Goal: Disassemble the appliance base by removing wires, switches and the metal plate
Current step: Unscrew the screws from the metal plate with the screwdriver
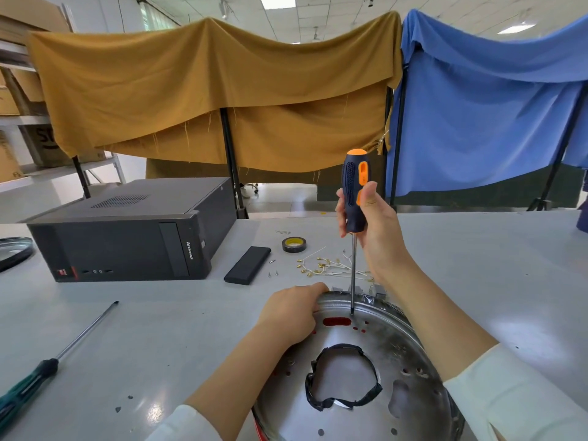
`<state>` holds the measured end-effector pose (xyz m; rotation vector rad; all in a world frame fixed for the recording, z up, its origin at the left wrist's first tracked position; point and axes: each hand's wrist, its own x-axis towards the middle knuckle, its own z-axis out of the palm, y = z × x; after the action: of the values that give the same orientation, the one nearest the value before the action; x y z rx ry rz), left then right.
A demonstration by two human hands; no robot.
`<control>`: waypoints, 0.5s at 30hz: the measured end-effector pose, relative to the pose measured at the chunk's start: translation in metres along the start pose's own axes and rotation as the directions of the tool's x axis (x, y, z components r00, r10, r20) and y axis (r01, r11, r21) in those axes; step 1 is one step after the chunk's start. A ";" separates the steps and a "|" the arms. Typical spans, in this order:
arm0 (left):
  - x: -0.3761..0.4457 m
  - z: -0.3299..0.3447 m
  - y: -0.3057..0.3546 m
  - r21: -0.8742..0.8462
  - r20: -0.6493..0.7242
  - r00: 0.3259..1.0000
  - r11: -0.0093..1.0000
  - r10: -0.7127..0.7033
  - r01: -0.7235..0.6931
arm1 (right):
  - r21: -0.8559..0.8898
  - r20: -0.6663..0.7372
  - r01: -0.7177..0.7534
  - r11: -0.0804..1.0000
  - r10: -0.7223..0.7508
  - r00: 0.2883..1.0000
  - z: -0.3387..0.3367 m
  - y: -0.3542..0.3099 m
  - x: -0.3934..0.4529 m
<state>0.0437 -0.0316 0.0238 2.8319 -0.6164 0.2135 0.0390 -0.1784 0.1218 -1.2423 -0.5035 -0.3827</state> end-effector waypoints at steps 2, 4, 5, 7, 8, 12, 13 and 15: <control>0.000 0.000 0.000 -0.002 -0.008 1.000 1.000 -0.001 0.001 | 0.020 0.037 -0.023 1.000 0.022 0.999 0.000 0.000 0.001; 0.000 0.001 0.000 0.001 -0.016 1.000 1.000 0.003 -0.003 | 0.031 0.083 -0.009 0.999 0.007 0.997 0.002 -0.002 0.000; 0.000 0.001 0.000 0.002 -0.016 1.000 1.000 0.004 -0.004 | 0.013 0.096 0.016 1.000 -0.017 0.995 0.003 -0.003 0.000; -0.001 0.001 0.000 0.001 -0.014 1.000 1.000 0.004 -0.004 | -0.051 0.068 0.070 0.996 -0.067 0.995 0.008 -0.003 -0.002; -0.001 0.001 0.000 -0.002 -0.014 1.000 1.000 0.003 -0.003 | -0.069 0.037 0.088 0.994 -0.086 0.996 0.010 -0.002 -0.003; 0.000 0.000 0.000 0.000 0.004 1.000 1.000 -0.003 0.003 | -0.085 -0.038 0.116 0.990 -0.120 0.992 0.009 0.003 -0.003; 0.000 0.000 0.000 0.003 0.008 1.000 1.000 -0.003 0.003 | -0.099 -0.046 0.101 0.990 -0.106 0.993 0.009 0.002 -0.002; 0.000 0.000 0.000 0.006 0.009 1.000 1.000 0.000 0.000 | -0.118 -0.052 0.059 0.991 -0.066 0.997 0.008 0.001 -0.001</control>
<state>0.0435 -0.0314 0.0242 2.8399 -0.6184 0.2025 0.0378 -0.1709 0.1227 -1.3268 -0.4789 -0.5040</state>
